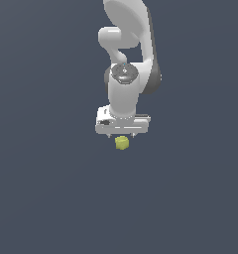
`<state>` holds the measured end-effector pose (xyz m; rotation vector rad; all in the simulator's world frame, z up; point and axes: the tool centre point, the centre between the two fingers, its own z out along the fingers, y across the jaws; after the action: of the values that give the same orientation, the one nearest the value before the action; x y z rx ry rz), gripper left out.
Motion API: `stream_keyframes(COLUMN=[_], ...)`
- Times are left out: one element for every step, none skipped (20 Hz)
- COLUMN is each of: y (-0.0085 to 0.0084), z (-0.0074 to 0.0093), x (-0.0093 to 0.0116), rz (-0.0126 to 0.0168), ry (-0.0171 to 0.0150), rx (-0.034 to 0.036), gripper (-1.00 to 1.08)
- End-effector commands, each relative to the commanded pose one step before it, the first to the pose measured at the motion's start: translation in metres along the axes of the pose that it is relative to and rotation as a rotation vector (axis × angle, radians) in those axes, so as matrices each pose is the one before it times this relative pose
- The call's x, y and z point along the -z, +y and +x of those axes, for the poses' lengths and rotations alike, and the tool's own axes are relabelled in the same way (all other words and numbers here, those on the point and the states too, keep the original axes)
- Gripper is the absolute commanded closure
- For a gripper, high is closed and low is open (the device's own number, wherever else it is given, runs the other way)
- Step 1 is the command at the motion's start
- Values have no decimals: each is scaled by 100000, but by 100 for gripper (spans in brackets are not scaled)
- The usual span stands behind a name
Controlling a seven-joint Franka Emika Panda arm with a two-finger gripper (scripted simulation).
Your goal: Pick up the object and move it to a goal position.
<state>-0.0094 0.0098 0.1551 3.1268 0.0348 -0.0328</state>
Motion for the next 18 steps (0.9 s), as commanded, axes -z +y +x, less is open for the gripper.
stream_keyframes(y=[1,72,218,348,481,603,555,410,266,122,0,-118,-64,-20,-5,-8,-19,-28], z=[0,-4,-14,-22,-34,-46,-45,-35,-23,-9,0,10,1,-6,-10,-13,-14,-16], x=[0,-2,3,-1,0,-2,-1,-1,2,-2,8,-6,-9,-18,-26,-32,-39,-45], rz=[0,-56,-193,-292,-406,-508,-473,-348,-230,-86,0,90,56,27,17,22,35,47], ry=[0,26,88,131,179,220,199,143,92,33,0,-36,-18,-4,3,3,0,-3], rx=[0,-30,-110,-162,-215,-246,-194,-104,-26,31,0,13,-199,-377,-530,-666,-793,-917], gripper=[-92,-92,-92,-92,-92,-92,-92,-92,-92,-92,-92,-92,-92,-92,-92,-92,-92,-92])
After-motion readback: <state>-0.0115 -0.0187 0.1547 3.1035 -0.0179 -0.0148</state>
